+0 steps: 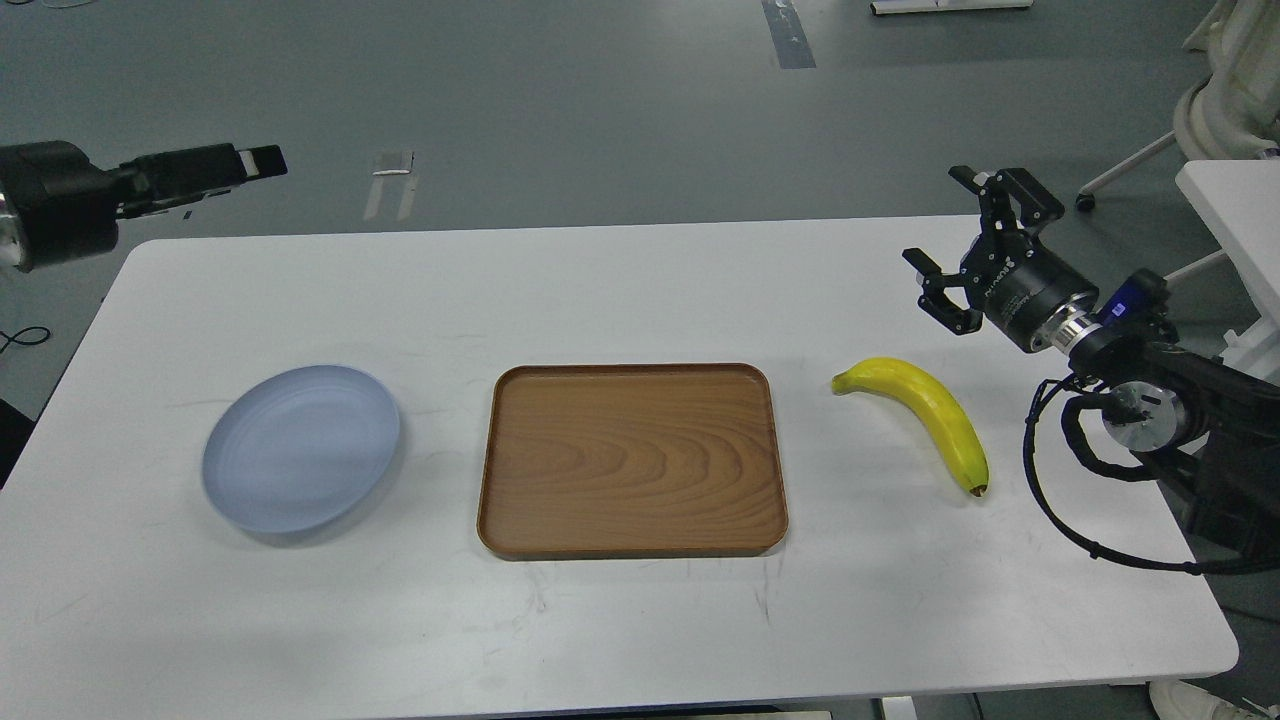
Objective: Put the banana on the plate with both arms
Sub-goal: 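Move the left gripper down to the edge of the light blue plate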
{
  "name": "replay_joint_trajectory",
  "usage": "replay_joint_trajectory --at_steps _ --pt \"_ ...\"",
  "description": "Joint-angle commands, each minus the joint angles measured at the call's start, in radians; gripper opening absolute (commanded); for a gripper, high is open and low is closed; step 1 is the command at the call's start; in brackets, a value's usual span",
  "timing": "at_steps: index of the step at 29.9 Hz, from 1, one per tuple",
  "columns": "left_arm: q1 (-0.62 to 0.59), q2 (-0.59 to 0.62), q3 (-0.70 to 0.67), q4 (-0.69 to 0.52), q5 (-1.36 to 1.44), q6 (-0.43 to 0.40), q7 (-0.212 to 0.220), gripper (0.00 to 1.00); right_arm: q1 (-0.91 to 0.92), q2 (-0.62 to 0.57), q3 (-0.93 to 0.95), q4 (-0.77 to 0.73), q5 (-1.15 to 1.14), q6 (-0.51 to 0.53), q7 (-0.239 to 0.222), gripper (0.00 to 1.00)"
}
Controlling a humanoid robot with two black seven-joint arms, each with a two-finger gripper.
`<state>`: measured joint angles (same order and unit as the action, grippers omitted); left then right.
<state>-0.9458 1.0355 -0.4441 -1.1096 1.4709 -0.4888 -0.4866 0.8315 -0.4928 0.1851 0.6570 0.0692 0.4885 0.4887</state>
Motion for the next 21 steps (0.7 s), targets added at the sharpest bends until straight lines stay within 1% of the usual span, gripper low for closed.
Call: replay_joint_trajectory --at_steps 1,3,6,9,12,17,21 --pt "0.028 0.006 0.092 0.04 0.195 0.0 -0.002 0.99 0.001 0.005 -0.001 -0.008 0.0 0.0 0.0 1.0" --pt "0.038 0.003 0.134 0.06 0.198 0.0 -0.002 0.99 0.001 0.005 -0.001 -0.008 -0.002 0.0 0.0 1.0" --pt "0.045 -0.018 0.241 0.117 0.192 0.062 -0.002 0.99 0.003 0.005 0.0 -0.008 -0.006 0.0 0.0 1.0" --pt "0.056 -0.073 0.336 0.193 0.169 0.137 -0.002 0.98 0.006 0.003 0.0 -0.008 -0.008 0.0 0.0 1.0" --pt "0.071 -0.112 0.36 0.255 0.135 0.159 -0.002 0.98 0.006 0.003 0.0 -0.007 -0.008 0.0 0.0 1.0" --pt "0.117 -0.149 0.36 0.33 0.121 0.162 -0.002 0.97 0.006 -0.001 0.0 -0.005 -0.006 0.0 0.0 1.0" --pt "0.157 -0.225 0.36 0.425 0.092 0.199 -0.002 0.96 0.006 -0.004 0.0 -0.005 -0.008 0.0 0.0 1.0"
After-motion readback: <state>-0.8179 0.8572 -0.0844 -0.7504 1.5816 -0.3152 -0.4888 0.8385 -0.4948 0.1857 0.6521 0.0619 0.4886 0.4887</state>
